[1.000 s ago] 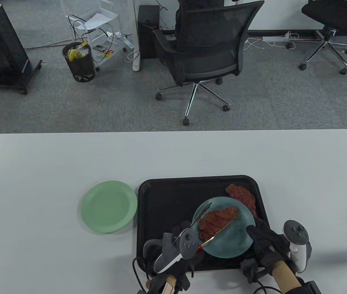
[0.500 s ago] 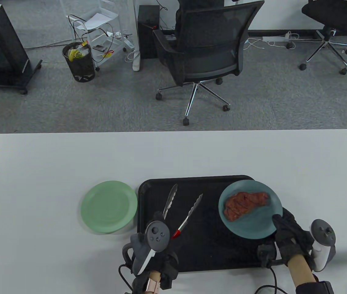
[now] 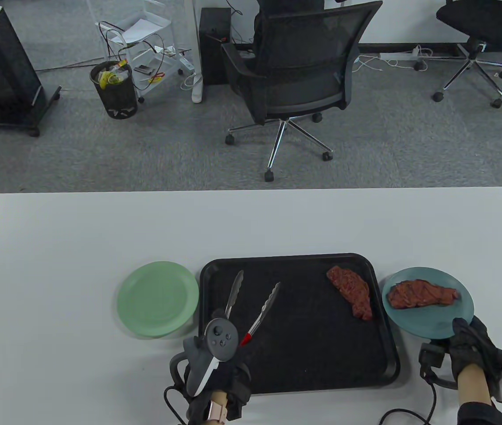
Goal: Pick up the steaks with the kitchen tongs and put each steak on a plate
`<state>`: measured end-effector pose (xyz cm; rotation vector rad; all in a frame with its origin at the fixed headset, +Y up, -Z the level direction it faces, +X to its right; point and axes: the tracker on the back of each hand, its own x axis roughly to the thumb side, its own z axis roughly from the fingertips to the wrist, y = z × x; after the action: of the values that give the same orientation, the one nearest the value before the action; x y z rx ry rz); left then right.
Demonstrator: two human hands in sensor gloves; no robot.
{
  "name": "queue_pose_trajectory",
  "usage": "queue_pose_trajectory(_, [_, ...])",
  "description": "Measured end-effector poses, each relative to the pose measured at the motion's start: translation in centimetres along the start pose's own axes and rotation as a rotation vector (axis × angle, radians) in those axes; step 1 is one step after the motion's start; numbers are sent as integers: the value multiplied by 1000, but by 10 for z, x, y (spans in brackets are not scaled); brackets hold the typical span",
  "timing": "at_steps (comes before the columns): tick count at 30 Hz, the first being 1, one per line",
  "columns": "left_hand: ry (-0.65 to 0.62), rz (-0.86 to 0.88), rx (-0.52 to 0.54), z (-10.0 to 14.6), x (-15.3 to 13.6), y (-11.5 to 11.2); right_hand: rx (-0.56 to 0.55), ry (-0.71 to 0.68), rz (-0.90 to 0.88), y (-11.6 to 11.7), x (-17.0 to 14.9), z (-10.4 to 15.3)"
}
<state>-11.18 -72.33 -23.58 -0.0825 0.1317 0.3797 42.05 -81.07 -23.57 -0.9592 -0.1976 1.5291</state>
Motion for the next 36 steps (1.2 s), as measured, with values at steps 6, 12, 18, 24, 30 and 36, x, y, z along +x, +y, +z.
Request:
queue_pose_trajectory(6, [14,-8,-6,0,-3,0,-41,34,90,-3,0,-3])
queue_pose_trajectory(12, [19,-36,-25,0,-3,-2,-176,60,471,-6,12,0])
queue_pose_trajectory(18, [20,-54,-34,-1,-3,-4,-293,25,983,1,24,6])
queue_pose_trajectory(24, [28,-61,-41,-2,-5,-5,-300,10,1167,11,25,11])
queue_pose_trajectory(30, [35,-64,-46,-2,-6,-6,-420,-225,1204,20,39,31])
queue_pose_trajectory(36, [35,-39,-44,-1,-6,-6,-102,-618,896,61,58,74])
